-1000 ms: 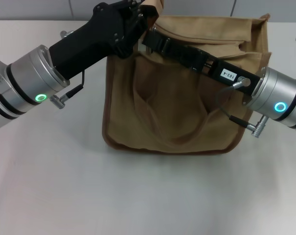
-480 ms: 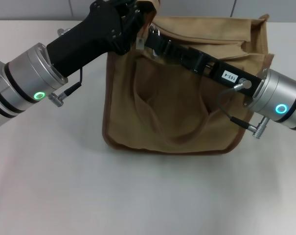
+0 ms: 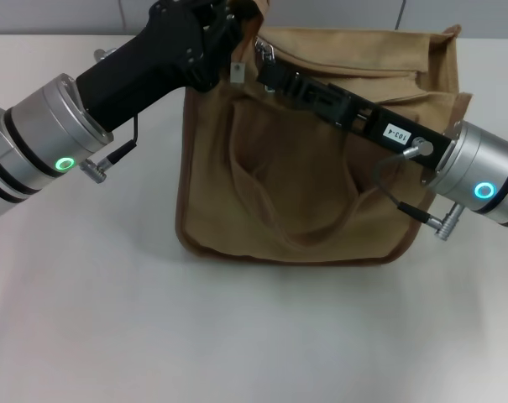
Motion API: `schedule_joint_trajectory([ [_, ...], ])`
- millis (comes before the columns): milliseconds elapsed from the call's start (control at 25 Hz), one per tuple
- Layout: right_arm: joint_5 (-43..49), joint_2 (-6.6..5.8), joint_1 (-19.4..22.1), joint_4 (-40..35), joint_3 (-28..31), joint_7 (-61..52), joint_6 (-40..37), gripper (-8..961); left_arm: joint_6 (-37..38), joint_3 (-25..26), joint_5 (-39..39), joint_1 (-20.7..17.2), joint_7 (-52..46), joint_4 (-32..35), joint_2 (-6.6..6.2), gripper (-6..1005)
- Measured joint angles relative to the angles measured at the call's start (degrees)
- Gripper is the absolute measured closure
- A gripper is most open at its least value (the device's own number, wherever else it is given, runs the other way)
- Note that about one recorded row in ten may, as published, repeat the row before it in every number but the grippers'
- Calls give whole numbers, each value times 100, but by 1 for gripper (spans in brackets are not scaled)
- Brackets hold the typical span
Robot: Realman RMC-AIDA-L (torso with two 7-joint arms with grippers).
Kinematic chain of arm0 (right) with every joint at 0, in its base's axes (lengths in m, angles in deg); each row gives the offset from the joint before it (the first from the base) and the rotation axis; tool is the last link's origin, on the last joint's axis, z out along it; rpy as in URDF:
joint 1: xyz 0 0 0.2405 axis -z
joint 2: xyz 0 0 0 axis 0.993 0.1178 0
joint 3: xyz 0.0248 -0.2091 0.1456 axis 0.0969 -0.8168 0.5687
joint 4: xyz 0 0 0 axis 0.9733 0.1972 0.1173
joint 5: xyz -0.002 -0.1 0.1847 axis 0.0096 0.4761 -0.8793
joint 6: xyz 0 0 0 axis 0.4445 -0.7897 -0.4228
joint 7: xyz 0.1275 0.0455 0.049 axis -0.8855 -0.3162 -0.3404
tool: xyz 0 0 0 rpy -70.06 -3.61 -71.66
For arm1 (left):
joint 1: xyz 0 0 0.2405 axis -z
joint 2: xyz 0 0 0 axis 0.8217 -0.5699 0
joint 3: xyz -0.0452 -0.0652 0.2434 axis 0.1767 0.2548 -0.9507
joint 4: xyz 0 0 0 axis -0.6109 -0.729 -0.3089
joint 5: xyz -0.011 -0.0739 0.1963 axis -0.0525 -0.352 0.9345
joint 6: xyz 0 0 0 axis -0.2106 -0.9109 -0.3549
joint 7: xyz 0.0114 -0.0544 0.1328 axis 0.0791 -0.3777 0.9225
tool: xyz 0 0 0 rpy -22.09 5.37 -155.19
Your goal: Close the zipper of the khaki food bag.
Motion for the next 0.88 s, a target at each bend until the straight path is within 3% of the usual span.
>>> schedule_joint_trajectory([
  [240,-12,0,10,4,21,13,4,738,4,-2,-1,-3,0,-26,0,966],
  [480,-25,0,-13,6,12,17,52,734,37,-38,-1,-3,0,-41,0,967],
  [880,-4,0,-40,-16,-41,63,83,865,54,-45,1,-4,0,-65,0,967],
])
